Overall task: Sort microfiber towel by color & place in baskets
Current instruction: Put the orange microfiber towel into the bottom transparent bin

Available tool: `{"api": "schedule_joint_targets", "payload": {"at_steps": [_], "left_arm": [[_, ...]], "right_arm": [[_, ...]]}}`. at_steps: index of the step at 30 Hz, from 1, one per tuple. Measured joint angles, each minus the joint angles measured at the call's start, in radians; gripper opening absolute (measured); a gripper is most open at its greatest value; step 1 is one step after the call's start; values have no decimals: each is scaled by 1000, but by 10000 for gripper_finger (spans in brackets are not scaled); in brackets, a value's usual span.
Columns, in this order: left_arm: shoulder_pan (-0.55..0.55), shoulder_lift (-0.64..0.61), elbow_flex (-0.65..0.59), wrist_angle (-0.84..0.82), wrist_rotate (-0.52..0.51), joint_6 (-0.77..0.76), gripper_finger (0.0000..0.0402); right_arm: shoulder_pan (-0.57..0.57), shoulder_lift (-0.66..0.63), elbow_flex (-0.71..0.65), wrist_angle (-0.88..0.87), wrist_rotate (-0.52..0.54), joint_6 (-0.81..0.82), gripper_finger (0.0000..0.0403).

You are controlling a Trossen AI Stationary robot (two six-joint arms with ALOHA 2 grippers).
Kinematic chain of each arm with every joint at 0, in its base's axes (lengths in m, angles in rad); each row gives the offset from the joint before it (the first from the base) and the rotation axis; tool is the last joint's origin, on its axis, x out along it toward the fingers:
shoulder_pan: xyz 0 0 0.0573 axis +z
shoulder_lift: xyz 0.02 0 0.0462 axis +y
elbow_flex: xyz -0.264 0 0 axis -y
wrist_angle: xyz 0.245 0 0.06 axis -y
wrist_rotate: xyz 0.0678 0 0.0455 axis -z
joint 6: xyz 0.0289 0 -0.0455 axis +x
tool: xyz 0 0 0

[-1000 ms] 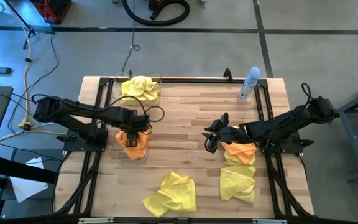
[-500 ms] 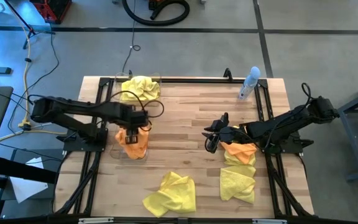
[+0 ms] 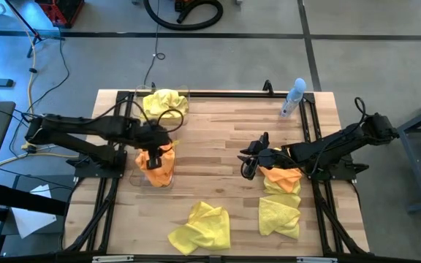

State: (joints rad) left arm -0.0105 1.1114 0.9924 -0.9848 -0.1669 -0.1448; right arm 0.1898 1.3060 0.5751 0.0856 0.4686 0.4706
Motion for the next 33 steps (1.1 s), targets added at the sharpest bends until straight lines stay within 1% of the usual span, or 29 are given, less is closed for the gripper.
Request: {"api": "schedule_joint_targets", "payload": {"at_steps": [4, 7, 11, 13, 15, 25, 28, 32, 33], "left_arm": [[-20, -7, -35, -10, -3, -28, 131], [-24, 0, -107, 20, 0, -36, 131], [-23, 4, -223, 11, 0, -54, 131], [-23, 4, -261, 1, 6, -76, 131], [-23, 3, -254, 8, 27, -74, 131], [-15, 3, -252, 5, 35, -71, 131], [-16, 3, -252, -71, 69, -90, 131], [-16, 2, -252, -291, 80, -194, 131], [-16, 0, -252, -301, 81, -209, 131]], "right_arm": [[0, 0, 0, -1, 0, 0, 110], [0, 0, 0, -2, 0, 0, 110], [0, 0, 0, -2, 0, 3, 110], [0, 0, 0, -2, 0, 3, 110], [0, 0, 0, -3, 0, 3, 110], [0, 0, 0, -2, 0, 3, 110], [0, 0, 0, -2, 0, 3, 110], [0, 0, 0, -10, 0, 3, 110], [0, 0, 0, -14, 0, 4, 110]]}}
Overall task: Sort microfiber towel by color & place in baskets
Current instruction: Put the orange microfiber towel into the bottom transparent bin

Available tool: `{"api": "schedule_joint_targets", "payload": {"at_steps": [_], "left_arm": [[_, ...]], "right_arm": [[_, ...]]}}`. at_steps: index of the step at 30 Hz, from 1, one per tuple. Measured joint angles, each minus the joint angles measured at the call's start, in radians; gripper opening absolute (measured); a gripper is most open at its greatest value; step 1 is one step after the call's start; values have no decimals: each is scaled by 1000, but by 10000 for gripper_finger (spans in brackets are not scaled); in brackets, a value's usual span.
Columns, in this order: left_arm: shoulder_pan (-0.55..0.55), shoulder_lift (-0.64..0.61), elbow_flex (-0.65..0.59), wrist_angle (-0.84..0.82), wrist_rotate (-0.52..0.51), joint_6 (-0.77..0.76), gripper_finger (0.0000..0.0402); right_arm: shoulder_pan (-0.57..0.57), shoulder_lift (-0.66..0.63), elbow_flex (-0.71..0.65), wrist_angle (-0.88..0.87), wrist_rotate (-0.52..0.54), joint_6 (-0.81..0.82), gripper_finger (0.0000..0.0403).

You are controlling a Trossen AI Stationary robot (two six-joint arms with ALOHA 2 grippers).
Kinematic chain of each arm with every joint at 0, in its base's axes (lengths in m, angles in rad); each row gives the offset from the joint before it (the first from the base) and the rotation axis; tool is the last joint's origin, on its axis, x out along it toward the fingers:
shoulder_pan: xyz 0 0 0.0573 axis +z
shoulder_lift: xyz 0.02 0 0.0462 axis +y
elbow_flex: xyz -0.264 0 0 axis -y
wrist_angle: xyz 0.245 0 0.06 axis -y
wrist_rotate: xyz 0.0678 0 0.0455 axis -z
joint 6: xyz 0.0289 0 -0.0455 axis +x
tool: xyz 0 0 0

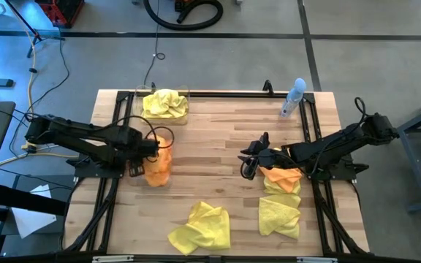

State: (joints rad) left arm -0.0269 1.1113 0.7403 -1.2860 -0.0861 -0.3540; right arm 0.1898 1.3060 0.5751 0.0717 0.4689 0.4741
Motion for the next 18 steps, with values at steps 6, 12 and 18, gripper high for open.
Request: {"api": "schedule_joint_targets", "payload": {"at_steps": [6, 12, 18], "left_arm": [[-11, -65, -1, 8, 33, -39, 131], [-16, -101, 0, 125, 16, -32, 131], [-14, -63, -12, 232, 9, 40, 131]], "right_arm": [[0, 0, 0, -4, 0, 19, 110], [0, 0, 0, -9, 0, 23, 110], [0, 0, 0, -8, 0, 23, 110]]}}
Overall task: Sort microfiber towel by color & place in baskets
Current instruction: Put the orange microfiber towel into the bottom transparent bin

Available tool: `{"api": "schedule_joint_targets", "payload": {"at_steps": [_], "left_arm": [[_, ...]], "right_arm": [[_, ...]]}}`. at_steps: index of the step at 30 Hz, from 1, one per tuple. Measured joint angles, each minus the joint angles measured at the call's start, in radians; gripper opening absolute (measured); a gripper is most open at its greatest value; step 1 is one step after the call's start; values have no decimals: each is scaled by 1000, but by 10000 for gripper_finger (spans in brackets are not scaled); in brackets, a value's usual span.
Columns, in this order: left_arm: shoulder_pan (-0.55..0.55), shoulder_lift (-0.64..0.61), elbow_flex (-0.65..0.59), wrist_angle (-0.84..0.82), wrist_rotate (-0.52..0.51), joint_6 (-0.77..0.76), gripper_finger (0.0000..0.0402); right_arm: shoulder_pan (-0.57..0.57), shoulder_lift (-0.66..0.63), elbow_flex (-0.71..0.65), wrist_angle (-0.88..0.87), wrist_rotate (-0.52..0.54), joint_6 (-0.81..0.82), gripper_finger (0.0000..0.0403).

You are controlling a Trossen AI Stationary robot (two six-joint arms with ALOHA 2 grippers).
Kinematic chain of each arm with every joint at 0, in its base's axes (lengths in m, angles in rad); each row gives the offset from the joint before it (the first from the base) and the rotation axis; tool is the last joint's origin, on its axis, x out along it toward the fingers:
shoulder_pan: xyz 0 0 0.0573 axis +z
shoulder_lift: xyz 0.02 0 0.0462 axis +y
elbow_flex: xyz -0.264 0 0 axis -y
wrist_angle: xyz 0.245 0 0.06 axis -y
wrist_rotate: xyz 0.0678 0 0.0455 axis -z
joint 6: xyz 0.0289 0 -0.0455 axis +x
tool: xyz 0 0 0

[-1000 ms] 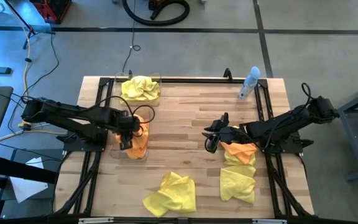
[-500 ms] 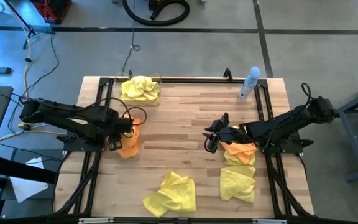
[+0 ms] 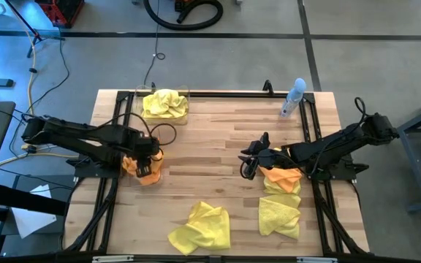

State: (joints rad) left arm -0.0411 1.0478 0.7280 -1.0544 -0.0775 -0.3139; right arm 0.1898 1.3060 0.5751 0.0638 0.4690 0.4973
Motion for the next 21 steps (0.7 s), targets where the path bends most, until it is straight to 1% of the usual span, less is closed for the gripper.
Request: {"api": "schedule_joint_targets", "payload": {"at_steps": [3, 6, 12, 17, 21], "left_arm": [[2, 44, -25, 56, 7, 33, 131], [2, 101, -29, 78, 20, 39, 131], [2, 183, -25, 84, 21, 57, 131], [2, 181, 14, 44, 21, 73, 131], [2, 162, 88, -50, -5, 72, 131]], "right_arm": [[0, 0, 0, 0, 0, 0, 110], [0, 0, 0, 0, 0, 0, 110], [0, 0, 0, 0, 0, 0, 110], [0, 0, 0, 3, 0, -4, 110], [0, 0, 0, 3, 0, -4, 110]]}}
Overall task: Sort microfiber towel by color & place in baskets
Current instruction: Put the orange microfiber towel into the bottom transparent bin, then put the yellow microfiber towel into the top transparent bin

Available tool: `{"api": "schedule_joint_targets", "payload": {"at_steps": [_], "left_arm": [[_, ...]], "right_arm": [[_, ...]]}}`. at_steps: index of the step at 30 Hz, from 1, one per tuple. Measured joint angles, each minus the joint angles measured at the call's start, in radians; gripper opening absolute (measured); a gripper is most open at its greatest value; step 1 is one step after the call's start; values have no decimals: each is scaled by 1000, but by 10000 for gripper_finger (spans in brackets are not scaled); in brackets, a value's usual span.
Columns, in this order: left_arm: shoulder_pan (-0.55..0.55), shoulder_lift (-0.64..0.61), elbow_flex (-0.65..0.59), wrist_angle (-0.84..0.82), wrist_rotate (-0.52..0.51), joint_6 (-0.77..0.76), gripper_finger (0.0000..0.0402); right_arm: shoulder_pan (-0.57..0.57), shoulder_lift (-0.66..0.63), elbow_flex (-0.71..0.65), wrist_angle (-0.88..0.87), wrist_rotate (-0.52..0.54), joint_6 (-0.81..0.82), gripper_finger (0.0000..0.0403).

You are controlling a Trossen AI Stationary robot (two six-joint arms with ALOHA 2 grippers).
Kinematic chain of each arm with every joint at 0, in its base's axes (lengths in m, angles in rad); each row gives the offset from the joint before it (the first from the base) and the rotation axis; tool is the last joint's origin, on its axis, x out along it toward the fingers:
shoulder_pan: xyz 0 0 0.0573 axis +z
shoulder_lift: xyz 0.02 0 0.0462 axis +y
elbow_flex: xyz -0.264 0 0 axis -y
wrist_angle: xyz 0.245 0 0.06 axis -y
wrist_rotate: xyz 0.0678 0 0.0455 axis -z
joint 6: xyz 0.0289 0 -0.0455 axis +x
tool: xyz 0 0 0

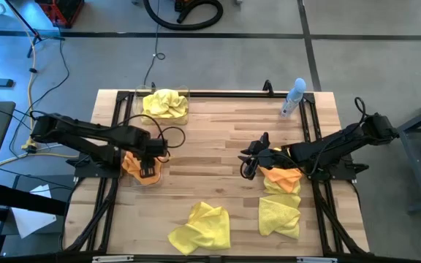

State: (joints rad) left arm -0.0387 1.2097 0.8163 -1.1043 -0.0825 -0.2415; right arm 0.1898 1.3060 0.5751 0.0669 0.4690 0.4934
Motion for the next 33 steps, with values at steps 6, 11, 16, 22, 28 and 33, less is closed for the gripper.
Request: {"api": "schedule_joint_targets", "payload": {"at_steps": [6, 11, 16, 22, 28, 33], "left_arm": [[0, -1, 106, -153, -54, -17, 131], [0, 0, 147, -196, -61, -27, 131], [0, -6, 188, -315, -61, -72, 131], [-14, -100, 215, -312, -63, -102, 131], [-59, -225, 212, -178, -103, -161, 131], [-113, -261, 213, 90, -198, -128, 131]], "right_arm": [[0, 0, 0, -2, 0, 0, 110], [0, 0, 0, -3, 0, 0, 110], [0, 0, 0, -4, 0, 3, 110], [0, 0, 0, -21, 0, 12, 110], [0, 0, 0, -48, -1, 48, 110], [0, 0, 0, -47, -7, 48, 110]]}}
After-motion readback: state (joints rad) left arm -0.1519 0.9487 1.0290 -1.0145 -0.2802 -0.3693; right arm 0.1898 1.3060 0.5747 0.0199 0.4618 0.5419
